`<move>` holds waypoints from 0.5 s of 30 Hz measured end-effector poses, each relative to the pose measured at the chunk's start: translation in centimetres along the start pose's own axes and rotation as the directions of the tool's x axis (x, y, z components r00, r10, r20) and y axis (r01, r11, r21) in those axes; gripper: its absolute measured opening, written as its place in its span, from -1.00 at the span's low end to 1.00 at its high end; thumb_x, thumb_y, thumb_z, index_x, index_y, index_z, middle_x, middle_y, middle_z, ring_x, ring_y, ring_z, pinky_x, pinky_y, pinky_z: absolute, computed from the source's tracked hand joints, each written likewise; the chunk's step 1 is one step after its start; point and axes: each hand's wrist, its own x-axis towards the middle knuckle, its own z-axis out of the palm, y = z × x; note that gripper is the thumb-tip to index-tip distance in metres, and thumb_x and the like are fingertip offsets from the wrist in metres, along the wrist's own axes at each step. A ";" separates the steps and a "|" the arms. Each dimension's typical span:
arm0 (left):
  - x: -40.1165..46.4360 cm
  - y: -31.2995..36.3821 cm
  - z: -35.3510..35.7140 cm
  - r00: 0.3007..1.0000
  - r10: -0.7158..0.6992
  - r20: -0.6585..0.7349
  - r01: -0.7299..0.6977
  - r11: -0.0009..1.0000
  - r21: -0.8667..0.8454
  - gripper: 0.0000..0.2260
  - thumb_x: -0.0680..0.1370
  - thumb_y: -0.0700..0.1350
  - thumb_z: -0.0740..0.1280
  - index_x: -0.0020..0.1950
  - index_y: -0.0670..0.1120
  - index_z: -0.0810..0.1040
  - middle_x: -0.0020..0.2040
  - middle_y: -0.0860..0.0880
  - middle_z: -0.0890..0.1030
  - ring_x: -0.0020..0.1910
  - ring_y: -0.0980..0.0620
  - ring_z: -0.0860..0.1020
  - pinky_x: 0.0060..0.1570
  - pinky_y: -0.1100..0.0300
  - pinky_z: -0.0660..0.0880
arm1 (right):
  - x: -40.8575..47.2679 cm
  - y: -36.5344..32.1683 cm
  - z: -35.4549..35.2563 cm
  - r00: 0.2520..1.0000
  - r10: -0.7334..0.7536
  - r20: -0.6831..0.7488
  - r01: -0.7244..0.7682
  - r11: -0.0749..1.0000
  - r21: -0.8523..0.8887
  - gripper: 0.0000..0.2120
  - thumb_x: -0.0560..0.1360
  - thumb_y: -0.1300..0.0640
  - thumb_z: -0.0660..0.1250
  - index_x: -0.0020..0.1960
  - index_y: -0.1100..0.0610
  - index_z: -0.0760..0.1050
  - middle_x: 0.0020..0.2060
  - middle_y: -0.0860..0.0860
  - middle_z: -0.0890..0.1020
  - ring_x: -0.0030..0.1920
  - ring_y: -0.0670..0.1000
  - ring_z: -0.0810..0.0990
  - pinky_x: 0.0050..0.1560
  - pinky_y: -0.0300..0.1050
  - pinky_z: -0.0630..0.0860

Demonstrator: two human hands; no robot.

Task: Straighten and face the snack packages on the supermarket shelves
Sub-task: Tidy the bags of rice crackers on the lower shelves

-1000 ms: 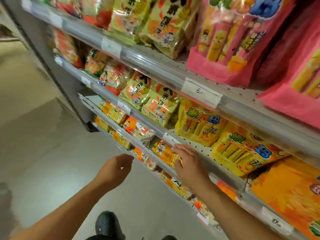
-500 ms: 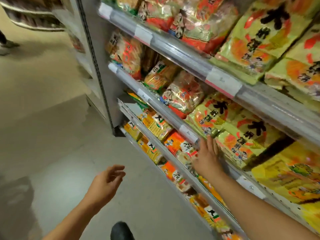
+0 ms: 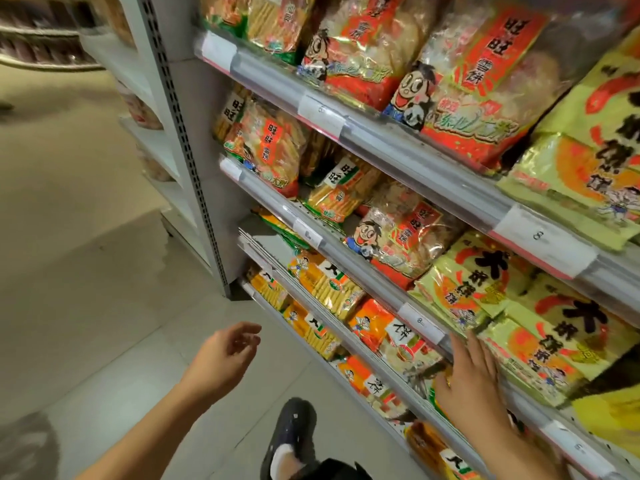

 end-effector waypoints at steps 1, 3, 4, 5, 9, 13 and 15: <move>1.3 0.5 -0.5 1.000 0.021 0.009 -0.022 0.999 0.042 -0.80 0.60 -0.17 0.29 0.19 0.04 0.56 0.02 0.10 0.66 0.03 0.17 0.60 0.08 0.17 0.54 | 0.6 -1.3 0.1 0.999 -0.032 -0.027 0.033 0.999 0.043 -0.35 0.52 0.11 0.29 0.54 0.10 0.12 0.57 0.05 -0.07 0.55 0.06 -0.17 0.49 -0.05 -0.13; 4.0 1.6 -1.7 0.998 0.061 0.009 -0.062 0.993 0.101 -0.76 0.59 -0.20 0.29 0.22 0.00 0.57 0.06 0.08 0.65 0.05 0.18 0.59 0.10 0.19 0.53 | 2.6 -4.7 0.3 0.985 -0.131 -0.115 0.147 0.977 0.151 -0.38 0.48 0.18 0.36 0.49 0.12 0.25 0.57 0.06 0.00 0.55 0.05 -0.15 0.44 -0.08 -0.10; 5.2 2.1 -2.3 0.997 0.078 0.008 -0.079 0.989 0.127 -0.75 0.58 -0.20 0.29 0.24 -0.02 0.57 0.09 0.07 0.65 0.07 0.16 0.59 0.12 0.15 0.53 | 4.1 -6.8 0.3 0.972 -0.176 -0.153 0.205 0.958 0.201 -0.40 0.47 0.19 0.37 0.47 0.14 0.27 0.57 0.04 0.01 0.55 -0.02 -0.17 0.44 -0.11 -0.09; 6.4 2.5 -3.1 0.996 0.088 0.007 -0.088 0.983 0.159 -0.74 0.58 -0.19 0.29 0.26 -0.02 0.57 0.13 0.07 0.63 0.10 0.13 0.58 0.16 0.11 0.53 | 5.8 -9.1 0.1 0.962 -0.211 -0.173 0.249 0.938 0.242 -0.40 0.49 0.19 0.36 0.48 0.14 0.25 0.57 0.02 0.00 0.52 -0.11 -0.23 0.44 -0.14 -0.10; 10.7 3.9 -6.8 0.989 0.145 -0.037 -0.128 0.947 0.295 -0.74 0.57 -0.15 0.31 0.23 0.07 0.56 0.10 0.14 0.54 0.16 0.11 0.52 0.19 0.15 0.48 | 12.6 -17.3 -0.9 0.940 -0.288 -0.184 0.337 0.874 0.350 -0.36 0.50 0.19 0.29 0.53 0.10 0.16 0.57 -0.01 -0.01 0.48 -0.22 -0.28 0.48 -0.12 -0.10; 14.8 5.6 -9.1 0.974 0.223 -0.049 -0.192 0.916 0.353 -0.68 0.55 -0.20 0.31 0.30 -0.04 0.52 0.19 0.06 0.50 0.22 0.06 0.47 0.10 0.31 0.37 | 16.0 -21.2 -0.5 0.935 -0.344 -0.085 0.353 0.883 0.310 -0.36 0.53 0.16 0.25 0.55 0.07 0.09 0.57 -0.05 -0.07 0.55 0.05 -0.09 0.52 0.06 0.08; 17.0 6.7 -9.6 0.965 0.260 -0.014 -0.239 0.906 0.350 -0.62 0.54 -0.20 0.32 0.37 -0.07 0.47 0.30 0.02 0.47 0.31 0.05 0.42 0.20 0.28 0.37 | 16.1 -21.5 0.6 0.947 -0.321 -0.025 0.313 0.901 0.300 -0.36 0.53 0.15 0.23 0.55 0.04 0.08 0.56 -0.13 -0.16 0.54 0.10 -0.03 0.48 0.04 0.16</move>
